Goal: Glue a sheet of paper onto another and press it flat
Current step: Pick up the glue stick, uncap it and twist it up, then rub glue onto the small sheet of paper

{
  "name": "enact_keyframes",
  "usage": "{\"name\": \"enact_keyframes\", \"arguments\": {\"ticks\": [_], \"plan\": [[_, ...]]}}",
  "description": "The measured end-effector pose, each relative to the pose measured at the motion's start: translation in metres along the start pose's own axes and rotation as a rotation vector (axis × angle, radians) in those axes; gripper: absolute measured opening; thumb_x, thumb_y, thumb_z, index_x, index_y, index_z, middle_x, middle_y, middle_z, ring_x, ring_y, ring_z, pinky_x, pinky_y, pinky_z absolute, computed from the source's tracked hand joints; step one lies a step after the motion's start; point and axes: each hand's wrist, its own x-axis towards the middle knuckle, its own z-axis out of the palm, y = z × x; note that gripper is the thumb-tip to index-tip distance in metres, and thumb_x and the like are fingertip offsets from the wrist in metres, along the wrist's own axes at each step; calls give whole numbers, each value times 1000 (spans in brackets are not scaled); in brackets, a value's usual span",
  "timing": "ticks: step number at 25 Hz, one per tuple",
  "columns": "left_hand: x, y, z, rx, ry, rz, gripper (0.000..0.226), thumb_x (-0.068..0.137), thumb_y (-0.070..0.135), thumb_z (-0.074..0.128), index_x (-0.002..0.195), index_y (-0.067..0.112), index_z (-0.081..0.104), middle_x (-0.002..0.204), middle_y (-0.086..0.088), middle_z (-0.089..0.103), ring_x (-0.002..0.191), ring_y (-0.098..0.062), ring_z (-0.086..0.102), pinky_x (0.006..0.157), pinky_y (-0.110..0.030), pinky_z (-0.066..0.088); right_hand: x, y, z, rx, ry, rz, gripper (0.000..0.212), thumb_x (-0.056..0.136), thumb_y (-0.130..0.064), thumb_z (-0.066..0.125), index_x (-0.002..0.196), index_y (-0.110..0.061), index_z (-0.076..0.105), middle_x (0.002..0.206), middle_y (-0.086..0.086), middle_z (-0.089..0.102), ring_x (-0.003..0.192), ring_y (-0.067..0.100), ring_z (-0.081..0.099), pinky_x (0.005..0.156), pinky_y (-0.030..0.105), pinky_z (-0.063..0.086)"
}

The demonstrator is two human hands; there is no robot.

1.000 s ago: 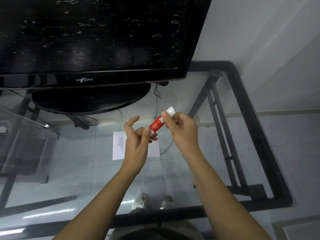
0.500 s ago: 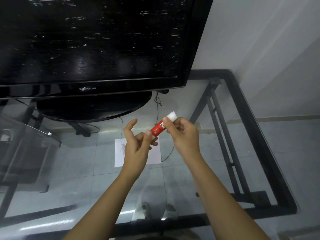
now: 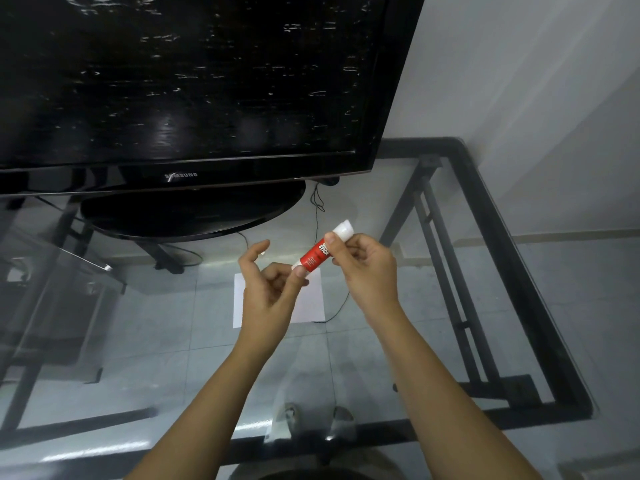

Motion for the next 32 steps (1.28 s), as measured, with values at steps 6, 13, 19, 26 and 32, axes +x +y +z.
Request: {"name": "enact_keyframes", "arguments": {"ticks": [6, 13, 19, 26, 32], "plan": [[-2, 4, 3, 316, 108, 238, 66, 71, 9, 77, 105, 45, 33, 95, 11, 55, 85, -8, 58, 80, -12, 45, -4, -1, 4, -10, -9, 0, 20, 76, -53, 63, 72, -34, 61, 74, -13, 68, 75, 7, 67, 63, 10, 50], [-6, 8, -2, -74, -64, -69, 42, 82, 28, 68, 114, 42, 45, 104, 11, 64, 94, -13, 65, 80, -24, 53, -7, 1, 7, 1, -7, -20, 23, 75, -53, 65, 70, -31, 63, 72, -12, 69, 71, 3, 67, 61, 8, 49], [-4, 2, -2, -181, -35, -142, 25, 80, 31, 65, 104, 25, 65, 94, 8, 72, 87, -15, 68, 78, -16, 50, -3, 11, 12, -3, -64, 2, 30, 70, -62, 61, 74, -32, 63, 74, -15, 69, 73, 0, 66, 64, 8, 48], [-4, -23, -21, -167, 86, -277, 20, 82, 27, 65, 102, 28, 65, 92, 5, 72, 89, -14, 68, 72, -14, 51, 8, 103, 18, -659, -281, -62, 51, 91, -35, 53, 137, -19, 39, 143, 3, 45, 130, 19, 41, 105, 33, 34], [-13, -38, -36, -125, 141, -345, 25, 79, 36, 65, 103, 29, 64, 94, 9, 71, 91, -12, 68, 68, -17, 53, 3, 158, 27, -1095, -539, -210, 55, 96, -37, 41, 144, -18, 23, 156, 1, 20, 144, 22, 12, 113, 35, 17]]}}
